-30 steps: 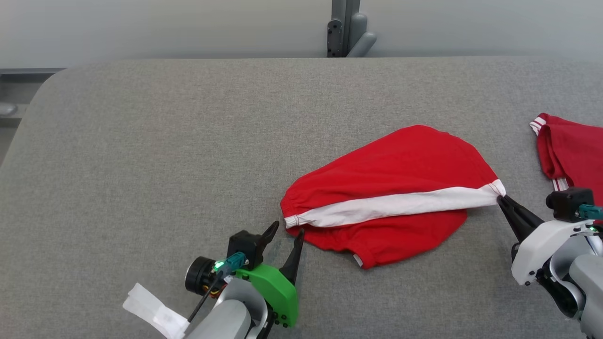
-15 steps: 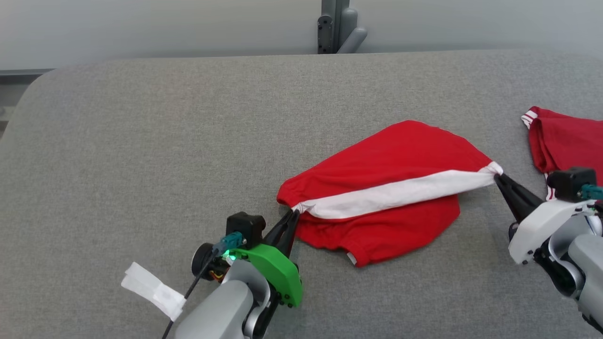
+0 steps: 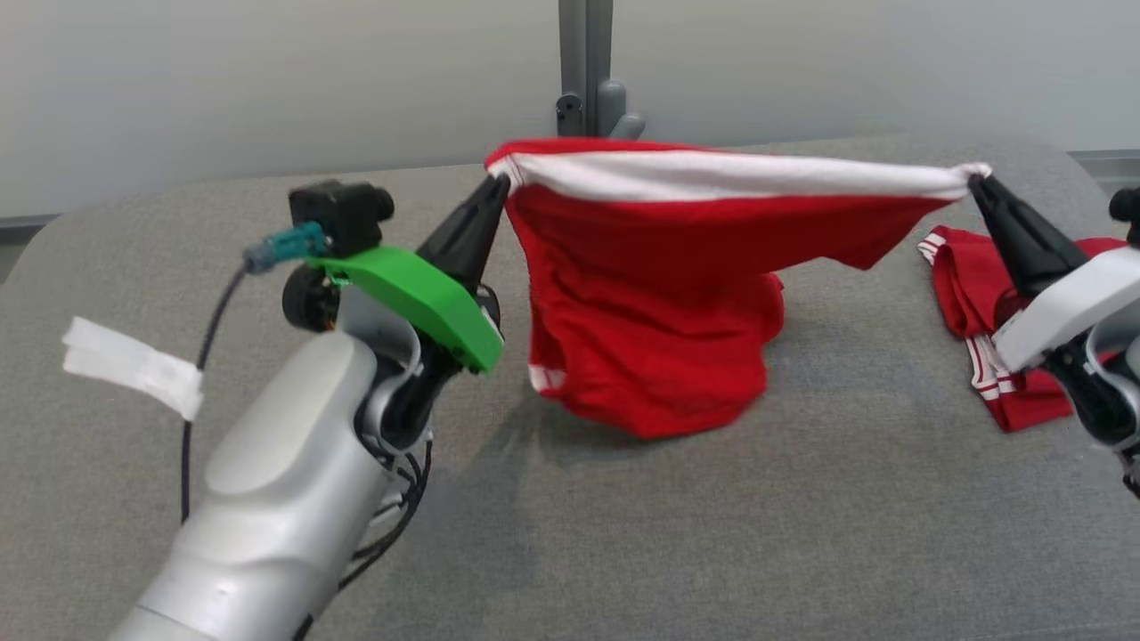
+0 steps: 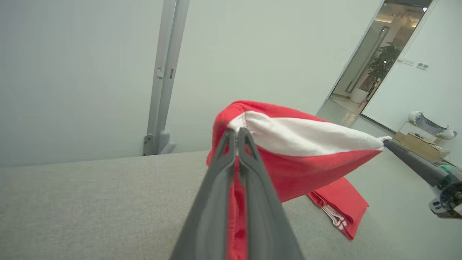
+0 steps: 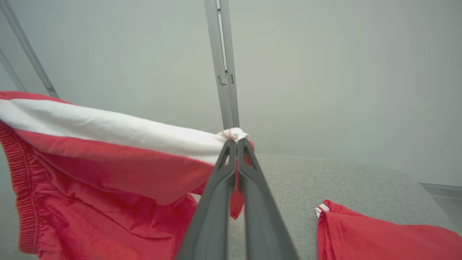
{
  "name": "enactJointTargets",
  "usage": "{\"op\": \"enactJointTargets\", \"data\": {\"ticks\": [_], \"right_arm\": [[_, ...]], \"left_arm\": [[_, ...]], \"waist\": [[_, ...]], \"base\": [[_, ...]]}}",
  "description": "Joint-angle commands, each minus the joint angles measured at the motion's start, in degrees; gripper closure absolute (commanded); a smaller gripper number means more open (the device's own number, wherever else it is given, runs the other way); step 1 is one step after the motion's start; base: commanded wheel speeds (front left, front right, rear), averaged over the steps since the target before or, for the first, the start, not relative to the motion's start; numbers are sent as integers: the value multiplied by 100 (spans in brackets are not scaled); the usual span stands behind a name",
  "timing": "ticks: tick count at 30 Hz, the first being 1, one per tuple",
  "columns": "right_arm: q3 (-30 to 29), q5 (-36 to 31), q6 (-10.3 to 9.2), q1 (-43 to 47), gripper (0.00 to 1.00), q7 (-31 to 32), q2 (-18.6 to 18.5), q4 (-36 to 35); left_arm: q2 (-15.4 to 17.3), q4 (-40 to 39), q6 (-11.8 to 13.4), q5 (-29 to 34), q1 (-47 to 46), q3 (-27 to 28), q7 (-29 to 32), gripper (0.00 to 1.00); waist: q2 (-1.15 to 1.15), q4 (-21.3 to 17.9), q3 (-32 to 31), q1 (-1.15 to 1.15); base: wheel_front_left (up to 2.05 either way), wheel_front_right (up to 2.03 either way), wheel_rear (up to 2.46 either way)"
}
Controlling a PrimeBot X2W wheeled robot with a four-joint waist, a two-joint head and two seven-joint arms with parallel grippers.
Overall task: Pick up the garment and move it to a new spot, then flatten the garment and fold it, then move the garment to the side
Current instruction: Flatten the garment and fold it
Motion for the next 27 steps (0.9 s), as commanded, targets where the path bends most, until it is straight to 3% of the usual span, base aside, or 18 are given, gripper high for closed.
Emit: {"op": "enactJointTargets", "data": {"ticks": [1,8,21,24,27], "right_arm": [[-63,83,-9,-200,100,49,-138,-108],[-125,213,-9,-950,100,499,-459,-554],[-418,432,-9,-1885,100,948,-900,-1002],[-379,381,-9,-2091,100,1108,-810,-906],[-304,227,-9,-2574,100,1214,-484,-544]], "left_arm": [[110,-205,-24,-170,-238,105,194,100],[470,-885,-69,-835,-962,378,1379,100],[888,-1725,342,-1536,-1960,797,2711,100],[934,-1648,407,-1423,-2253,746,2914,100],[859,-1191,291,-1185,-2747,550,3024,100]], "waist": [[0,-182,-155,0],[0,-378,-79,0],[0,-559,377,0],[0,-606,599,0],[0,-688,1055,0]], "base": [[0,0,0],[0,0,0],[0,0,0],[0,0,0],[0,0,0]]}}
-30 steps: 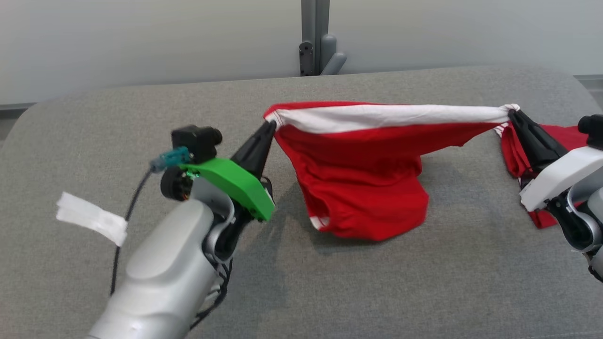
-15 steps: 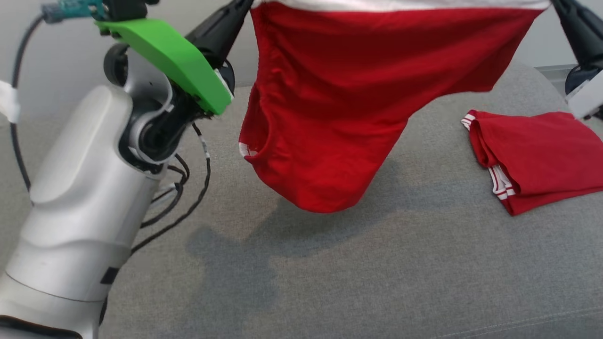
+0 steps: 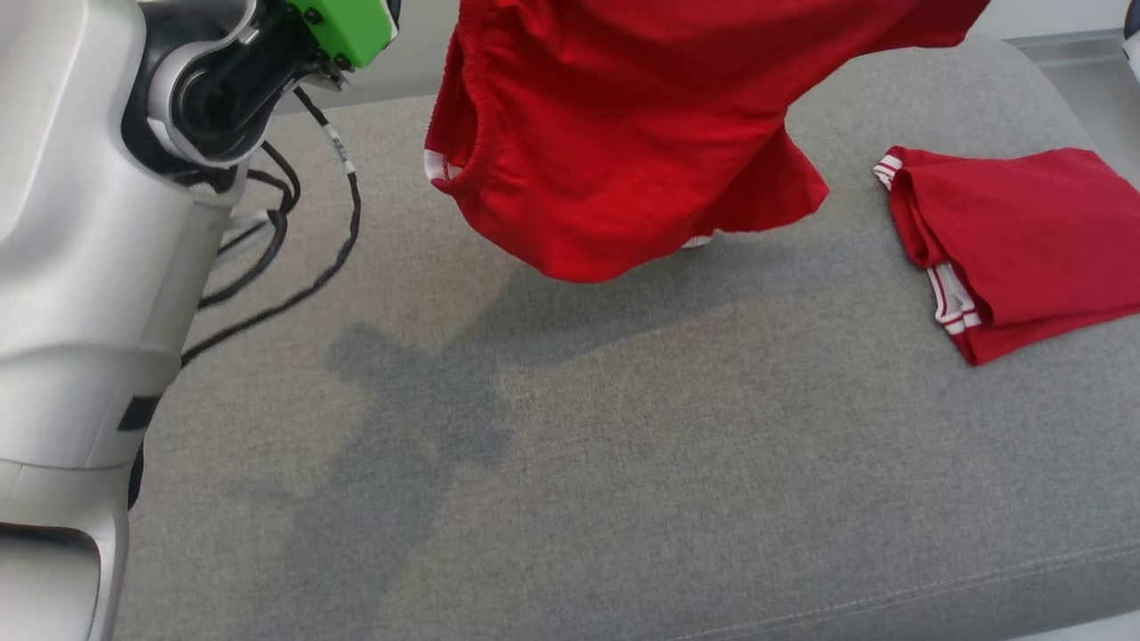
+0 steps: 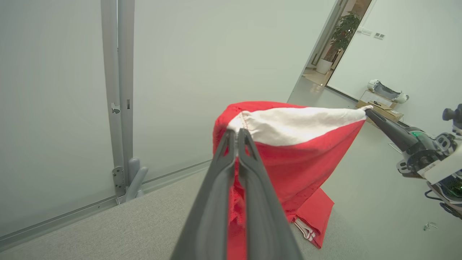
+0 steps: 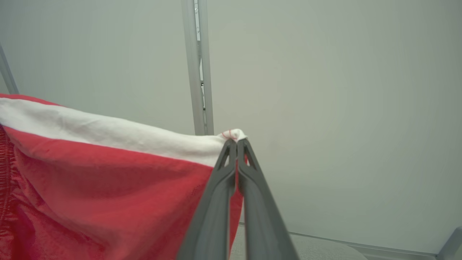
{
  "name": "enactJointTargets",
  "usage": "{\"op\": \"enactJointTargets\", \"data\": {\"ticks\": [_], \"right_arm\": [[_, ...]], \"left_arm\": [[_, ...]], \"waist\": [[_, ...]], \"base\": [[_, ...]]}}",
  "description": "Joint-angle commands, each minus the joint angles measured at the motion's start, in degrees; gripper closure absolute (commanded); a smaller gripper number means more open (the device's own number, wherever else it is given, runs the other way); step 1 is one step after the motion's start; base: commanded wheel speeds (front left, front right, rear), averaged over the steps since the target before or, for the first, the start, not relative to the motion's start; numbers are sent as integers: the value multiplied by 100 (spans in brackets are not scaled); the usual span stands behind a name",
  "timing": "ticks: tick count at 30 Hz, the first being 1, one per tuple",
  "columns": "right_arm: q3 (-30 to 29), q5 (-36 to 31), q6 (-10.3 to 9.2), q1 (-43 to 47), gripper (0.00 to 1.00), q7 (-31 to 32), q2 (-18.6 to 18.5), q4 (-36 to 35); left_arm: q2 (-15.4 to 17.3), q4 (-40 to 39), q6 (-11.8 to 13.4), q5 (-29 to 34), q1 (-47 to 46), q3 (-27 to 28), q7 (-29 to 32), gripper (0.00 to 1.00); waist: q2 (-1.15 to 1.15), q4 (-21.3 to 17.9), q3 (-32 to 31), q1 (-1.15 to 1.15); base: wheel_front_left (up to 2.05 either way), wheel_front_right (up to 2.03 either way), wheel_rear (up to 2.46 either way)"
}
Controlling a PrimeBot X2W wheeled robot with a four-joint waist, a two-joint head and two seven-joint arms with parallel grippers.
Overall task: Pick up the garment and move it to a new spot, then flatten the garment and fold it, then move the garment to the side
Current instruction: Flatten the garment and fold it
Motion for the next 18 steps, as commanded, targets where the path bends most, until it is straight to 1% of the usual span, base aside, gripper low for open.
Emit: {"op": "enactJointTargets", "data": {"ticks": [1,4,6,9,12,14,15,18], "right_arm": [[30,-80,-9,-190,100,-18,109,120],[82,-246,-8,-734,100,-184,532,563],[80,-376,-7,-1131,100,-412,788,917],[84,-659,-7,-1751,100,-847,1118,1391],[-38,-978,-7,-2273,100,-1179,1322,1761],[-244,-1161,-7,-2469,100,-1250,1402,1867],[-436,-1273,-7,-2535,100,-1254,1432,1768],[-777,-1585,-6,-2189,100,-1251,1514,1432]], "left_arm": [[-22,138,-63,113,-204,-39,3,100],[1,674,-232,506,-755,-204,-188,100],[23,997,-353,878,-1181,-370,-493,100],[74,1435,-432,1479,-1874,-557,-1253,100],[57,1830,-463,2026,-2468,-751,-2244,100],[-7,2026,-472,2172,-2735,-871,-2842,100],[-41,2064,-474,2179,-2823,-1002,-3061,100],[-7,2050,-477,1938,-2812,-1382,-3623,100]], "waist": [[0,-124,493,0],[0,-247,993,0],[0,-332,1338,0],[0,-455,1836,0],[0,-502,2238,0],[0,-467,2440,0],[0,-435,2536,0],[0,-316,2728,0]], "base": [[0,0,0],[0,0,0],[0,0,0],[0,0,0],[0,0,0],[0,0,0],[0,0,0],[0,0,0]]}}
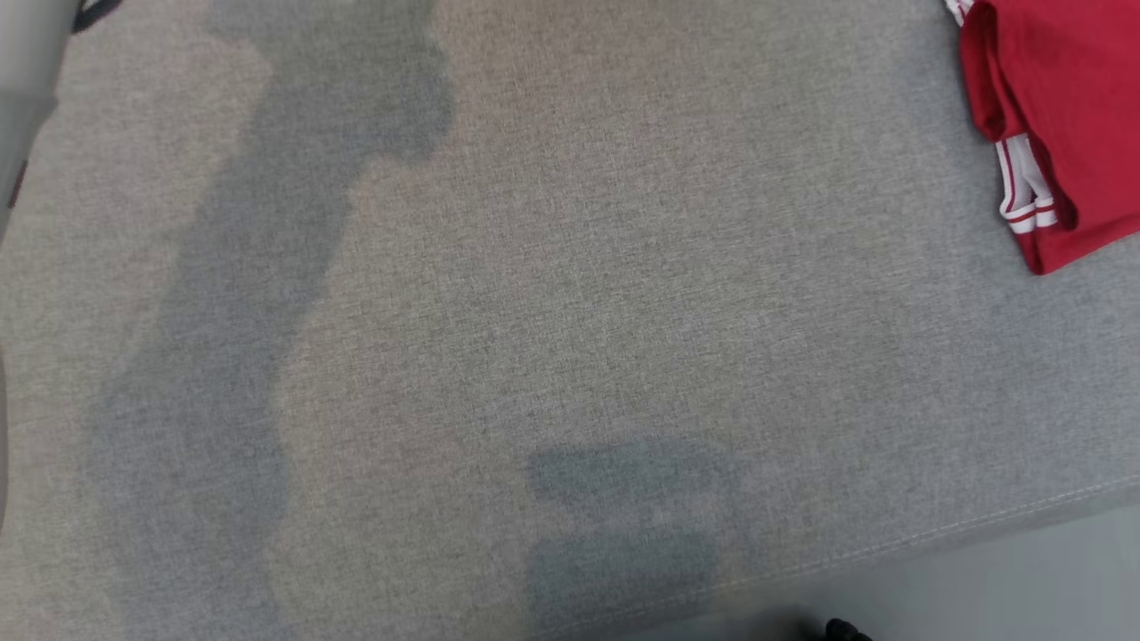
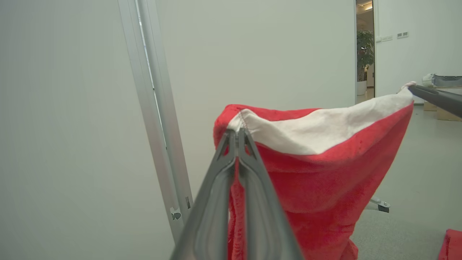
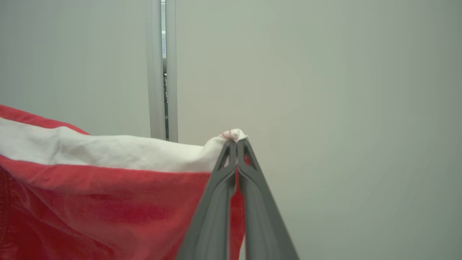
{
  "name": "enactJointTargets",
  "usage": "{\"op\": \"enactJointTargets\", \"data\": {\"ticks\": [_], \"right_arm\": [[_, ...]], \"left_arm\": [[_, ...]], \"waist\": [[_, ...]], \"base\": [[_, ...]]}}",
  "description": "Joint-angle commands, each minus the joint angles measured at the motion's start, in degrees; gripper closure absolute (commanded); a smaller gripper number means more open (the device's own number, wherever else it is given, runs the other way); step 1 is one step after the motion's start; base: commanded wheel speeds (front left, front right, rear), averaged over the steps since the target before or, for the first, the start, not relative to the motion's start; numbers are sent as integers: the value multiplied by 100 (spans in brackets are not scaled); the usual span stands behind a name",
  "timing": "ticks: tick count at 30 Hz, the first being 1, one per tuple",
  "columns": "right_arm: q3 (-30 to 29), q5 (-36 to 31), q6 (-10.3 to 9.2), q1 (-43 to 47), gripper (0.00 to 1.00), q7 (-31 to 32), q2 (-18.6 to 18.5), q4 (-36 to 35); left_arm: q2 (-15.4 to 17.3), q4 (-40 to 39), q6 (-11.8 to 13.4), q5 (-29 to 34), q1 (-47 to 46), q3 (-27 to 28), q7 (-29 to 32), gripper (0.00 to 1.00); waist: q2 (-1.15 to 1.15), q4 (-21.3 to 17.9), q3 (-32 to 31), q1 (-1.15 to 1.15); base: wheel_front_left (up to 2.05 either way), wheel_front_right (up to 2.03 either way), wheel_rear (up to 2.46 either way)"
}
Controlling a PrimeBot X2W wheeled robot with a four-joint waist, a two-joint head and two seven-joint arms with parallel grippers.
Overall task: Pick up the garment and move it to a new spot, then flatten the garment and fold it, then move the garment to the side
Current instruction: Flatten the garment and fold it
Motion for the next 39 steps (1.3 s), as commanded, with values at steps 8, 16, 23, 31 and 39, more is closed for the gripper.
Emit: {"op": "enactJointTargets", "data": {"ticks": [8,16,23,31,39], "right_arm": [[-75,-318,-3,2007,100,-17,-171,-798],[-204,-229,-3,3735,100,-18,-538,-1304],[-121,-135,-3,5160,100,-18,-820,-1636],[42,-8,-3,6318,100,-12,-1071,-2058],[-162,113,-3,7403,100,257,-1389,-2645]], "left_arm": [[558,-957,-19,-1194,1315,-1451,-358,100],[1198,-2468,-20,-1919,2818,-2065,-379,100],[1678,-3368,-20,-1982,4377,-2379,-381,100],[1980,-3715,27,-1612,5754,-2335,-381,100],[2174,-4255,232,-1559,6555,-2494,-318,100]], "waist": [[0,272,318,-1],[0,349,-471,-1],[0,352,-1404,-1],[0,402,-2214,-1],[0,549,-2724,-1]], "base": [[0,0,0],[0,0,0],[0,0,0],[0,0,0],[0,0,0]]}}
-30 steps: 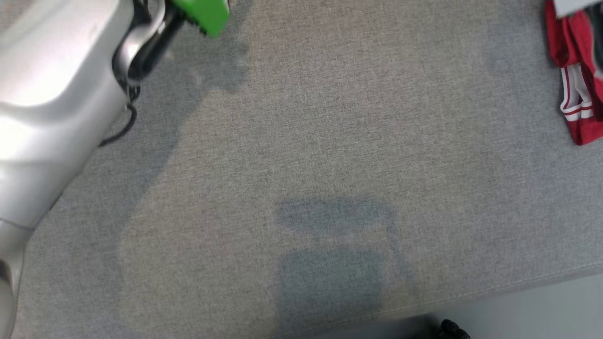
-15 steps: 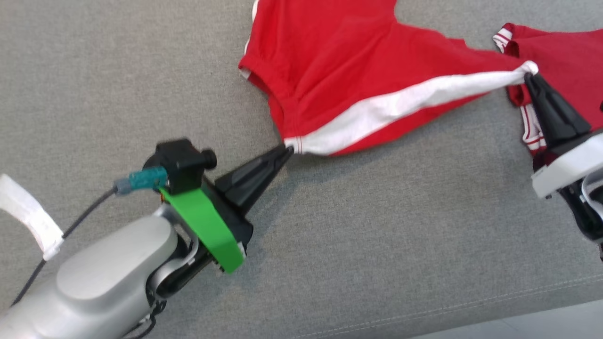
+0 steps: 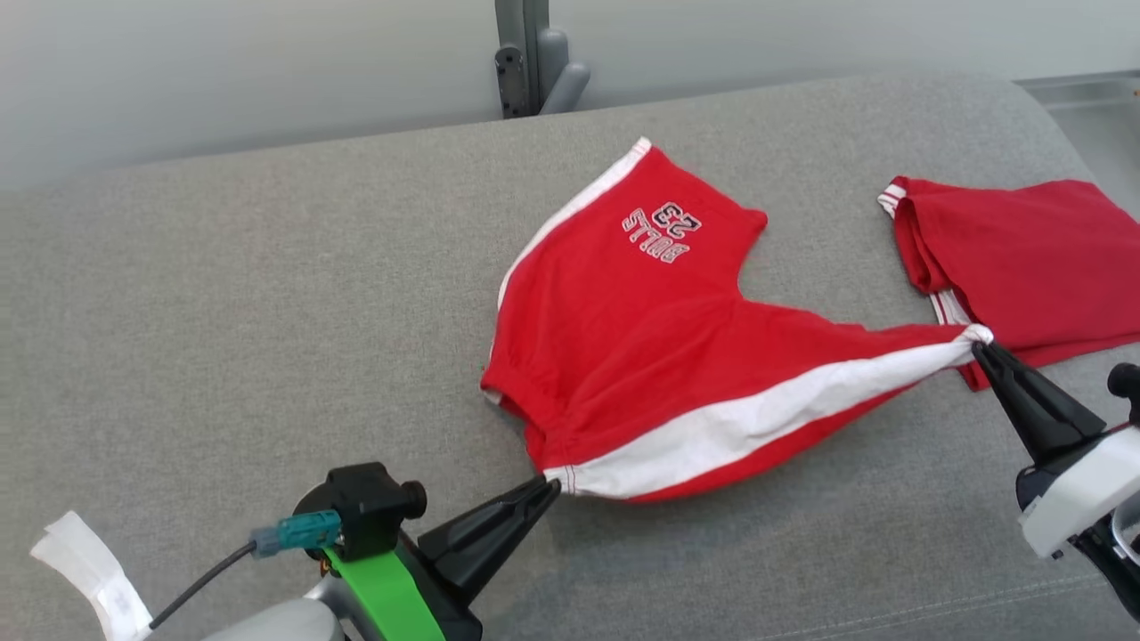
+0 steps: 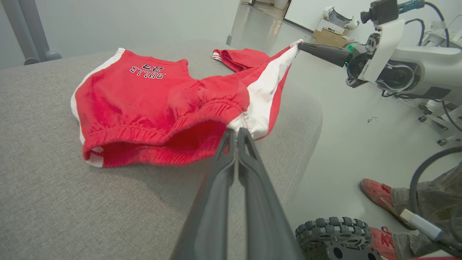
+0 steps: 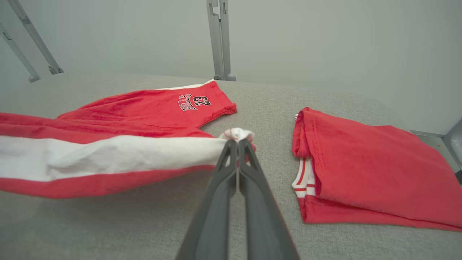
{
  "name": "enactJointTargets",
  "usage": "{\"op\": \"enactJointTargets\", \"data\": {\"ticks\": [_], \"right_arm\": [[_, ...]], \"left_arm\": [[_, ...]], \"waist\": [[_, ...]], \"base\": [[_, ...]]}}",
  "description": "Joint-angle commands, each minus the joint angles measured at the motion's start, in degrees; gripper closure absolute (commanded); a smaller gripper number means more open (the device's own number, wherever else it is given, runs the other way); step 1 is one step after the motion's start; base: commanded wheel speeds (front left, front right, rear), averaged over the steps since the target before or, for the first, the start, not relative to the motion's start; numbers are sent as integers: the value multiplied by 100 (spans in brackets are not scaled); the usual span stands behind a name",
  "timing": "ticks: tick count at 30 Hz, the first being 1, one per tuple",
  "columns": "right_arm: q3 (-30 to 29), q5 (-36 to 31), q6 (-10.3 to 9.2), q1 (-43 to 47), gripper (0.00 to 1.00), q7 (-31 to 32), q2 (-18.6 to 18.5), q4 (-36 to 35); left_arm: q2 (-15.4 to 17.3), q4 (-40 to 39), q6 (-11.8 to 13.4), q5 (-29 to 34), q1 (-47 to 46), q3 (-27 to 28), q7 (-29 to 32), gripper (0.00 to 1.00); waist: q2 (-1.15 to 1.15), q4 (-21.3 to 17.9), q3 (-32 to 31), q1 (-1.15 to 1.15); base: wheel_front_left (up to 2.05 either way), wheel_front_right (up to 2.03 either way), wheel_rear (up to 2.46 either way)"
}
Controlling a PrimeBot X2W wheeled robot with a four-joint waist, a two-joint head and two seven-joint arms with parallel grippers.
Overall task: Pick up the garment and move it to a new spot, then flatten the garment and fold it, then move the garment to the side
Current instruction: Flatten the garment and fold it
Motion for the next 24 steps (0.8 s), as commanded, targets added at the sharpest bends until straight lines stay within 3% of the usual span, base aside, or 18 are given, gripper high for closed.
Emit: {"op": "enactJointTargets", "data": {"ticks": [1,8,16,17,24], "right_arm": [[-91,26,-3,215,100,94,-49,-142],[-472,-65,-3,337,100,503,92,-306],[-443,-63,-3,-769,100,1030,377,471],[-443,-63,-3,-769,100,1030,377,471],[-78,-183,-4,-2111,100,1282,405,1362]], "left_arm": [[55,-77,47,-8,169,-26,38,100],[-251,-28,266,-457,499,250,-8,100],[-1200,587,-63,-1334,578,933,-50,100],[-1200,587,-63,-1334,578,933,-50,100],[-2073,1193,-199,-2307,572,1524,-34,100]], "waist": [[0,150,-387,1],[0,304,-297,1],[0,736,232,1],[0,736,232,1],[0,1141,718,1]], "base": [[0,0,0],[0,0,0],[0,0,0],[0,0,0],[0,0,0]]}}
